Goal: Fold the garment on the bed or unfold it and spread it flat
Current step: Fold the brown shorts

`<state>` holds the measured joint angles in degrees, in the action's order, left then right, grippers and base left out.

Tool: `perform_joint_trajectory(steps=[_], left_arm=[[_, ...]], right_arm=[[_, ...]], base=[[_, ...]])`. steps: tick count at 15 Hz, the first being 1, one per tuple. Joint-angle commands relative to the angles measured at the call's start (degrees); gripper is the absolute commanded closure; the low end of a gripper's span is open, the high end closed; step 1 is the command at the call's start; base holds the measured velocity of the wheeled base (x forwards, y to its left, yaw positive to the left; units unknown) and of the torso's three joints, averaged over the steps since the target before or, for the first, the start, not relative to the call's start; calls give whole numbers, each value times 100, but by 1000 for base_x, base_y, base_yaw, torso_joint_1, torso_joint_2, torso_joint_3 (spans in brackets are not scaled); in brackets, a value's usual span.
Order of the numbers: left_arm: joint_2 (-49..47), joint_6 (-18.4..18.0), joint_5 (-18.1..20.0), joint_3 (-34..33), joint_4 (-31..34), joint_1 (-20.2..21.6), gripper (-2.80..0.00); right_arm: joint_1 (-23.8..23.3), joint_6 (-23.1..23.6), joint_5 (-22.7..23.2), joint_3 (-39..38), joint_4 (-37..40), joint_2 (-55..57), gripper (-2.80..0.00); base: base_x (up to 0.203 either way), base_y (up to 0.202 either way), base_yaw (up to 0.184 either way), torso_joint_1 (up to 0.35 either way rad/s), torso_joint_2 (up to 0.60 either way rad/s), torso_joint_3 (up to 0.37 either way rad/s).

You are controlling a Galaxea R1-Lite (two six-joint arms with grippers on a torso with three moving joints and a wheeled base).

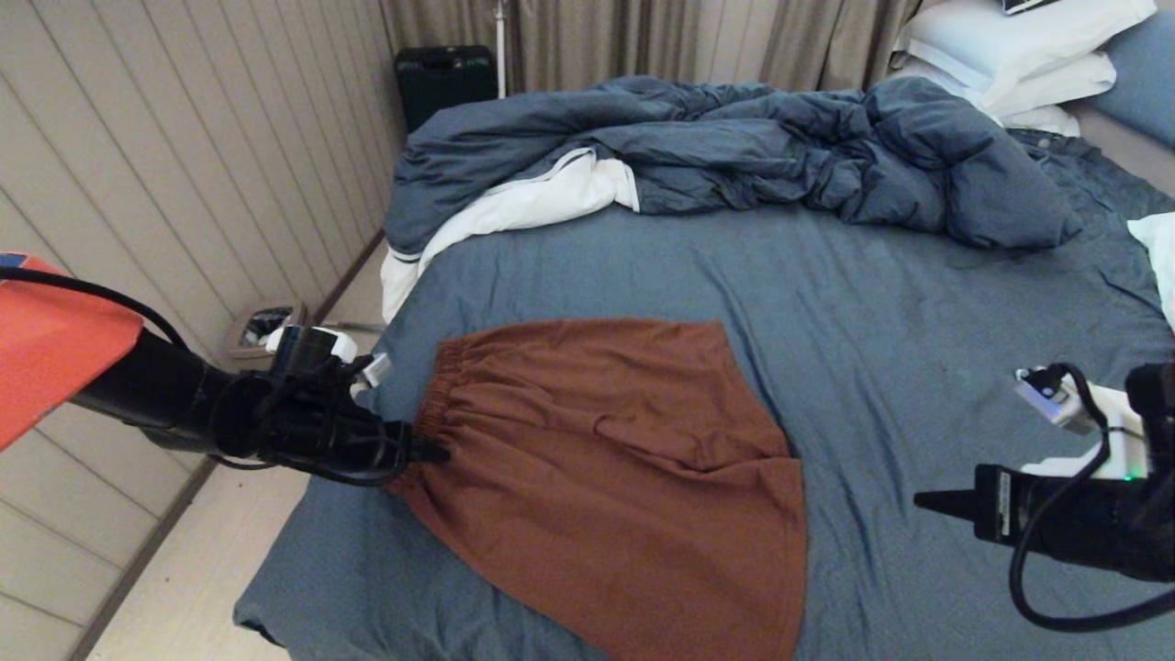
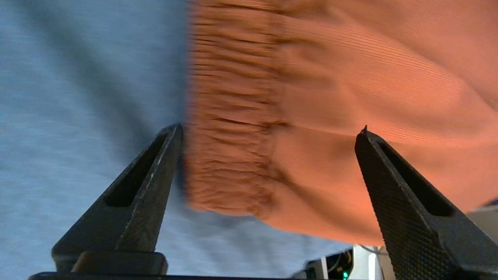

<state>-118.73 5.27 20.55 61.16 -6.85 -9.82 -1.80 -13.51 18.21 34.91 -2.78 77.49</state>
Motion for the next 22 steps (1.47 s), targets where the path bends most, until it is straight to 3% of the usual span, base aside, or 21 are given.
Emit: perform_joint_trajectory(steps=[1, 5, 11, 12, 22], left_arm=[[67, -103, 10, 55, 36, 201, -280], [70, -280, 10, -70, 45, 323, -280], [-458, -281, 36, -306, -298, 183, -280], [-470, -276, 39, -322, -328, 164, 0], [-473, -217, 89, -403, -779, 59, 0]], right_arm=[[-84, -10, 26, -28, -29, 21, 0], [-92, -3, 121, -90, -29, -14, 0], [-93, 32, 138, -222, -337, 3, 0], [-93, 32, 130, -229, -337, 3, 0], [-121, -68, 332, -251, -178, 48, 0]], base=[[0, 0, 0, 0, 0, 0], [0, 0, 0, 0, 0, 0], [0, 0, 0, 0, 0, 0], [0, 0, 0, 0, 0, 0], [0, 0, 0, 0, 0, 0]])
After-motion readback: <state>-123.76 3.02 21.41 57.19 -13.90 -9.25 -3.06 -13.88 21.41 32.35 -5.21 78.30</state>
